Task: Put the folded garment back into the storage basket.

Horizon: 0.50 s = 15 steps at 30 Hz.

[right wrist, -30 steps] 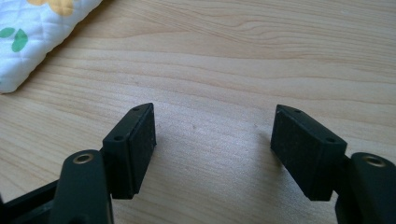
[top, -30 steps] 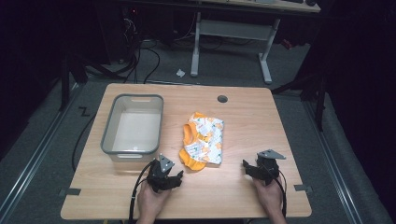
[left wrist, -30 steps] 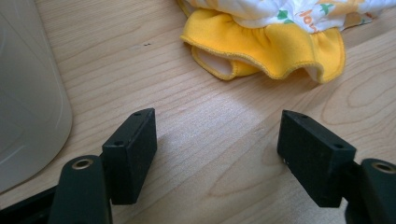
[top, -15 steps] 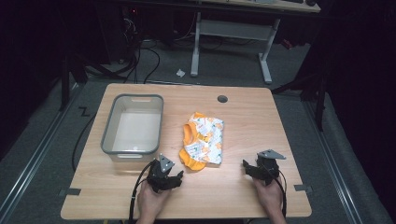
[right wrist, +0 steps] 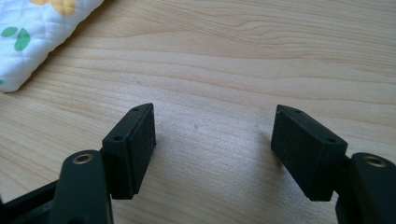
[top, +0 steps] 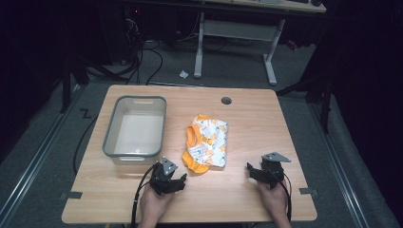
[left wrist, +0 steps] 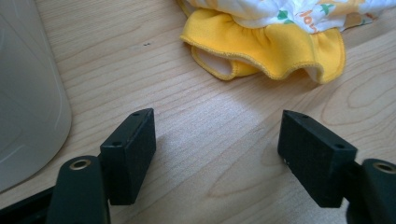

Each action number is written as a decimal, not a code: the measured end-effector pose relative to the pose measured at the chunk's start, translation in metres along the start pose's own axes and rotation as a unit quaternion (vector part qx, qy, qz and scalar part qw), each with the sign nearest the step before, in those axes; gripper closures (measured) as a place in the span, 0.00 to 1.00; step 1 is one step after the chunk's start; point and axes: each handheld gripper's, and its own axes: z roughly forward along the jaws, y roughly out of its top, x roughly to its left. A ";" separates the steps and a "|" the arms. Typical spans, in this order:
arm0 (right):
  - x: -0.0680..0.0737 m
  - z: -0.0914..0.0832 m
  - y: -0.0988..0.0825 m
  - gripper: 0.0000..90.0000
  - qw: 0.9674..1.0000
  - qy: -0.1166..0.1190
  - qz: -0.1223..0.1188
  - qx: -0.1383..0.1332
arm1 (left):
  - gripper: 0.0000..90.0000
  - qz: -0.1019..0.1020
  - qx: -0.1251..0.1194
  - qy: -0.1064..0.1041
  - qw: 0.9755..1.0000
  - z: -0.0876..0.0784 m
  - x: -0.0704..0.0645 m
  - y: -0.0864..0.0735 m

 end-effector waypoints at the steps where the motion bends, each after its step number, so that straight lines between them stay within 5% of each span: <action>1: 0.000 0.000 0.000 0.34 1.000 0.000 0.000 0.000 | 0.29 -0.001 0.002 -0.002 1.000 0.000 0.000 0.000; 9: 0.000 0.000 0.000 0.34 1.000 0.000 0.000 0.001 | 0.29 -0.010 0.002 0.002 1.000 -0.001 -0.003 0.000; 15: 0.000 0.000 0.000 0.34 1.000 0.002 -0.001 0.000 | 0.29 -0.012 0.000 -0.018 1.000 -0.006 -0.009 0.004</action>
